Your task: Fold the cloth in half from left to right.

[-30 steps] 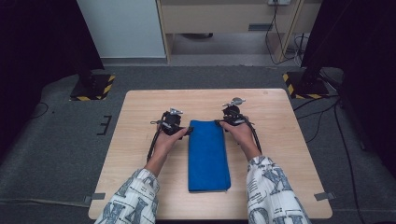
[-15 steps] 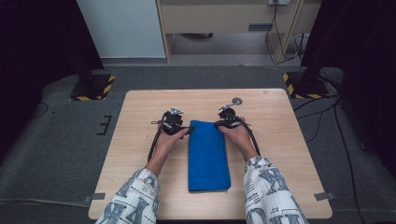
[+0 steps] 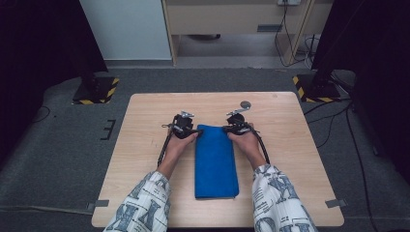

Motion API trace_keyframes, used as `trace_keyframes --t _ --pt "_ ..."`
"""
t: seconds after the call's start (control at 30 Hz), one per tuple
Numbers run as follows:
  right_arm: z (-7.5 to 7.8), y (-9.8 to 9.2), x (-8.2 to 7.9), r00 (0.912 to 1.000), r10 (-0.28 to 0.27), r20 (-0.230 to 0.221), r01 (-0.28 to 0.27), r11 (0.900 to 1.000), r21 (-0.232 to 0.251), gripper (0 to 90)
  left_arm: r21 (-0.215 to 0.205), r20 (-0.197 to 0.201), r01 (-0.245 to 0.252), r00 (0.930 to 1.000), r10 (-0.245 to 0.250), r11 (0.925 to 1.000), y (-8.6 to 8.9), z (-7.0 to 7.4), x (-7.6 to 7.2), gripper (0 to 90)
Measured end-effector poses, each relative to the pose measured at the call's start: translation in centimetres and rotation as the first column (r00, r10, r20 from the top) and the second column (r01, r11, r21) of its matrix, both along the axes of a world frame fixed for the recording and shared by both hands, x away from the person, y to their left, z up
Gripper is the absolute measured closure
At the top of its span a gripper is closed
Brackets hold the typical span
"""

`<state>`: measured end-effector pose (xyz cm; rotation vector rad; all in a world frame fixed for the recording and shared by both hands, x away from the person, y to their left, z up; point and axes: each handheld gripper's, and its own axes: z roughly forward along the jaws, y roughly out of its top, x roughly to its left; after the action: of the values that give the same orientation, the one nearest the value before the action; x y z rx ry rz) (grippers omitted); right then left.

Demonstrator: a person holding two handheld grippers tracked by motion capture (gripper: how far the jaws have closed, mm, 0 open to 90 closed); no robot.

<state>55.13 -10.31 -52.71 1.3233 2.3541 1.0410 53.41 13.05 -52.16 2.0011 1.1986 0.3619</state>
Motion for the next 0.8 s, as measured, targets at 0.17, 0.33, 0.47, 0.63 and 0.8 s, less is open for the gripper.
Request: trace_keyframes --t 0.17,0.33,0.47,0.63,0.8 --pt "0.1 0.0 -0.3 1.0 0.004 0.008 -0.004 1.0 0.008 86.1 -0.003 -0.025 -0.01 0.9996 0.01 0.9999 -0.2 -0.6 0.2 43.8" --pt "0.7 -0.1 -0.7 0.9995 0.01 0.03 -0.011 1.0 0.027 86.6 -0.01 -0.02 0.006 0.9998 -0.006 0.9999 -0.7 -0.9 0.2 53.2" --pt "0.9 -0.3 -1.0 0.9994 0.006 0.033 -0.008 0.998 0.056 86.7 0.03 -0.006 0.033 0.9994 -0.033 0.999 -1.8 -0.8 0.0 69.6" --pt "1.1 -0.8 -1.7 0.9993 -0.002 0.038 -0.001 0.996 0.089 86.9 -0.006 -0.01 0.042 0.999 -0.042 0.9991 -1.9 -0.4 -0.2 83.7" --pt "1.9 -1.1 -2.3 0.9982 -0.001 0.061 -0.005 0.995 0.099 86.9 -0.019 0.026 0.044 0.9987 -0.043 0.9989 -2.0 0.9 -0.8 84.7"
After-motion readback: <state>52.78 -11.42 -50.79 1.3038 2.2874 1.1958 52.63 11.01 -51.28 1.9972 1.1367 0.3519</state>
